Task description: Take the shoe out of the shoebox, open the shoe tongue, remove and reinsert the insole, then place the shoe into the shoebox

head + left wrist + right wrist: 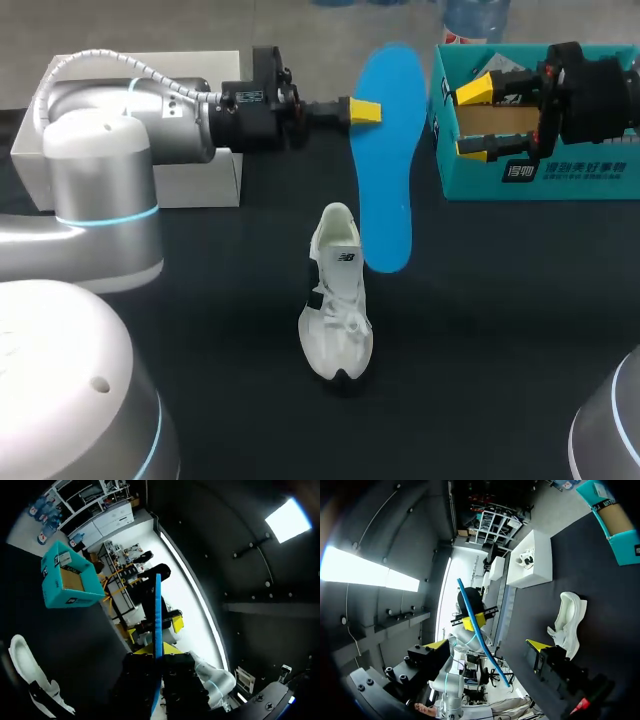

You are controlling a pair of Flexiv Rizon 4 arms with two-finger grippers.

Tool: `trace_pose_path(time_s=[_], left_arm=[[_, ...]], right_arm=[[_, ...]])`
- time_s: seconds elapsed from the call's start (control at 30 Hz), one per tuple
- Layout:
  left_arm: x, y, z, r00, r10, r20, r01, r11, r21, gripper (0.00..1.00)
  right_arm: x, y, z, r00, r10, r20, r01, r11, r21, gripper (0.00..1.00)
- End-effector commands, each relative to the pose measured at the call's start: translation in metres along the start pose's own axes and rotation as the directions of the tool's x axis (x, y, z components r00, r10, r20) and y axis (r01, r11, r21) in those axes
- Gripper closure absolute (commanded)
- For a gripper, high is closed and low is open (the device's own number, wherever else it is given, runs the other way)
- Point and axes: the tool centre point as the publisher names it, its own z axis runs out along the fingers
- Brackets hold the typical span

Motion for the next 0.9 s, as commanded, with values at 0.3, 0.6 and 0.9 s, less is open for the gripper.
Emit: trace_pose_path(time_s=[0.3,0.6,0.9], left_arm=[[-0.009,0.001,0.007,0.931,-0.364,-0.004,0.363,0.930,-0.052,1.00],[-0.008,0.001,0.005,0.939,-0.343,-0.032,0.341,0.939,-0.052,1.00],[-0.015,0.004,0.011,0.928,-0.371,-0.019,0.370,0.927,-0.062,1.00]], right_arm=[[0.000,0.000,0.002,1.000,0.001,0.001,-0.001,1.000,-0.001,0.00],[-0.003,-0.003,0.005,0.999,-0.010,-0.039,0.008,0.999,-0.034,0.00],[-0.004,-0.002,0.025,0.998,0.018,-0.068,-0.019,1.000,-0.010,0.00]])
